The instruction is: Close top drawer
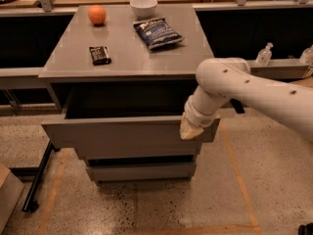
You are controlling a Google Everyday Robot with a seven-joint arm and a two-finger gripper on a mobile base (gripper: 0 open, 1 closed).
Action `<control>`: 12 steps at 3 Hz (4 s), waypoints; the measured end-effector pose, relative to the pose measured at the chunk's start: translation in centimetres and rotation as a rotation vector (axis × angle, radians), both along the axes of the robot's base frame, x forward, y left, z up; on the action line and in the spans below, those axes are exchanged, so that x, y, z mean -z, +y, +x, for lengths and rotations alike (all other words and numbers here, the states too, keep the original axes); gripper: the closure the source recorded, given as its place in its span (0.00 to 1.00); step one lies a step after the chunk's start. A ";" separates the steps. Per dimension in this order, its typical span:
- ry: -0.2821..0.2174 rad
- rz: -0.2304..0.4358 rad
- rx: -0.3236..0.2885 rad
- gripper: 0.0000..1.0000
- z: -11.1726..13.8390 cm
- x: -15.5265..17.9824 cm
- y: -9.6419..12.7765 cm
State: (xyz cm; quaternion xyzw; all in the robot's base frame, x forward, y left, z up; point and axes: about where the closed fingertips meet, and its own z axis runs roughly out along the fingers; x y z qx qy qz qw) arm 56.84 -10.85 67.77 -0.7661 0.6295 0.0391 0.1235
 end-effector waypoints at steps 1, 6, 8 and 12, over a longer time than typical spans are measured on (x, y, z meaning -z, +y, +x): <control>-0.061 0.030 0.006 1.00 2.7 -2.5 0.8; -0.182 -0.015 0.017 1.00 10.6 -0.6 1.1; -0.175 -0.015 0.013 0.58 10.5 -0.1 1.3; -0.164 -0.017 0.009 0.00 9.9 0.6 1.3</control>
Offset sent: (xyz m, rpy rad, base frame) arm 0.0288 0.0091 0.0262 0.0314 -0.0641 -0.0037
